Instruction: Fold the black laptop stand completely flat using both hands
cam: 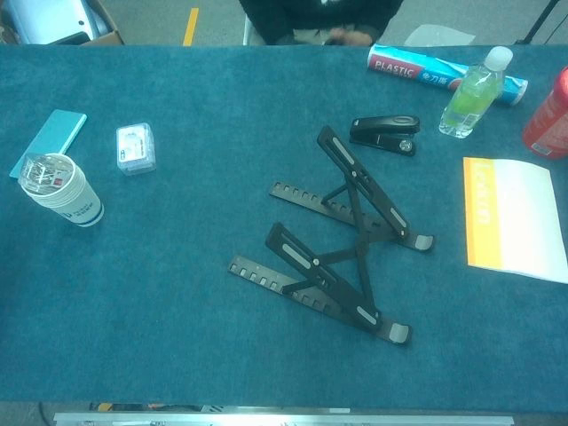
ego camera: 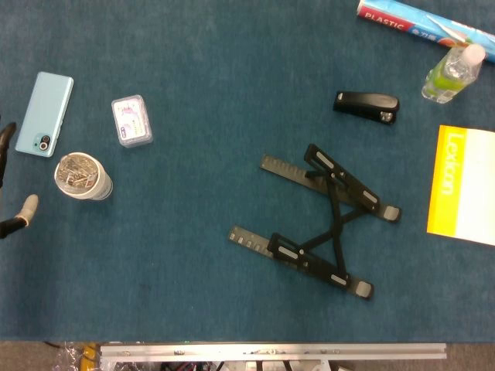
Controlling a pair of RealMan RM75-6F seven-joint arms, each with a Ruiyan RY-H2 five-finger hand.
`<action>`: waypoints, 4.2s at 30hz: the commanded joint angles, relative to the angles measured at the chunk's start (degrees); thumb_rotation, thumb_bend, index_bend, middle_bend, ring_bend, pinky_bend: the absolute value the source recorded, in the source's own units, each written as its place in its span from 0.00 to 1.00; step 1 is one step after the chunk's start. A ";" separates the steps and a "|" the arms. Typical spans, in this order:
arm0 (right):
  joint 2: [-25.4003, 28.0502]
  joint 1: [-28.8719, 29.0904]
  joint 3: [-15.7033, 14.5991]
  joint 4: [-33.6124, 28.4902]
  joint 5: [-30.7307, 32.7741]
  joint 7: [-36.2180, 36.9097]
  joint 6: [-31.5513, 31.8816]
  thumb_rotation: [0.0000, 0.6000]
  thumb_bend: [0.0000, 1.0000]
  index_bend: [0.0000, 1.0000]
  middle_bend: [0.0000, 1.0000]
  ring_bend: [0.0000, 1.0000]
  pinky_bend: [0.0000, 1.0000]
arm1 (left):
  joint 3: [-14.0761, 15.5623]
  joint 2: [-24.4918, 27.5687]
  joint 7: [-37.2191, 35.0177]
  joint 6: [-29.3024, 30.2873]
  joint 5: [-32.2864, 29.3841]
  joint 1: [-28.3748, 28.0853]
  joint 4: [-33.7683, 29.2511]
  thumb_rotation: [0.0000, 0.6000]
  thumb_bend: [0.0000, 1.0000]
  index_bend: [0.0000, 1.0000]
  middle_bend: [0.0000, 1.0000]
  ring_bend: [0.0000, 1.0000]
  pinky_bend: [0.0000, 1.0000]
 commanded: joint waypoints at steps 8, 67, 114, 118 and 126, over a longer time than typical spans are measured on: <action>0.06 2.08 -0.67 -1.35 -1.36 -0.12 -3.89 1.00 0.03 0.00 0.14 0.00 0.05 | 0.06 0.25 -0.46 -0.11 0.07 0.10 0.21 1.00 0.25 0.00 0.00 0.00 0.00; -37.24 26.90 9.40 22.54 3.48 -10.36 -21.35 1.00 0.00 0.00 0.00 0.00 0.02 | 0.58 3.29 -2.70 -3.46 -0.64 -0.73 1.87 1.00 0.25 0.00 0.00 0.00 0.00; -26.27 28.15 1.50 2.37 0.72 0.61 -21.33 1.00 0.00 0.00 0.00 0.00 0.01 | 1.24 4.48 0.35 -1.76 0.81 0.01 -1.43 1.00 0.25 0.00 0.00 0.00 0.00; -27.35 28.36 0.96 1.80 0.08 0.49 -21.68 1.00 0.00 0.00 0.00 0.00 0.01 | 1.39 4.87 -0.10 -1.29 0.91 0.42 -1.41 1.00 0.25 0.00 0.00 0.00 0.00; -33.61 29.27 -1.02 7.33 -3.68 -4.93 -22.18 1.00 0.00 0.00 0.00 0.00 0.01 | 1.60 4.90 -1.63 -1.23 0.86 0.82 -0.21 1.00 0.25 0.00 0.00 0.00 0.00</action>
